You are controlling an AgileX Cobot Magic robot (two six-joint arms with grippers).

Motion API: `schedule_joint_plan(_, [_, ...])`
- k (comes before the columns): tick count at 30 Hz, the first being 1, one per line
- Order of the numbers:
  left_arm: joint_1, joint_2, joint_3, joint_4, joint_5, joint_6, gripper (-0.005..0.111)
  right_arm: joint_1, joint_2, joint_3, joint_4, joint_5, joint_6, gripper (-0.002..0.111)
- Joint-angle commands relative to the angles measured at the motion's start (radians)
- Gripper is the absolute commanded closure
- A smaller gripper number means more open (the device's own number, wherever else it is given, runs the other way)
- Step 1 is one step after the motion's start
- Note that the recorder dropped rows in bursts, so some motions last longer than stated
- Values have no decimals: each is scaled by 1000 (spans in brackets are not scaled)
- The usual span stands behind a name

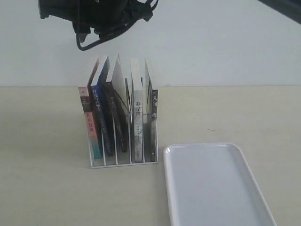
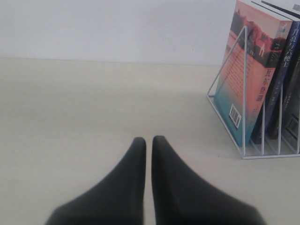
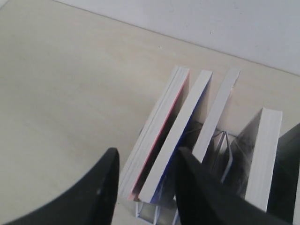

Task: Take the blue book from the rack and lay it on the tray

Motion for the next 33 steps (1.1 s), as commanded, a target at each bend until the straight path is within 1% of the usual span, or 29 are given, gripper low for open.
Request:
schedule_joint_plan(1, [1,-3,4,-11,-1,2,103,0,36,-17,-15,32,-14,70])
schedule_joint_plan(16, [1,-3,4,-11,-1,2,103,0,88,-17,-17,-25,5,71])
schedule_joint_plan(24, [1,-3,4,-11,-1,2,103,0,92,-17,-39,-19,12,71])
schedule_joint_plan(29, [1,-3,4,-11,-1,2,103,-2,110,-17,-100,29,28,71])
schedule_joint_plan(33, [1,-3,4,-11,-1,2,103,-2,124,-17,-110,36,34,71])
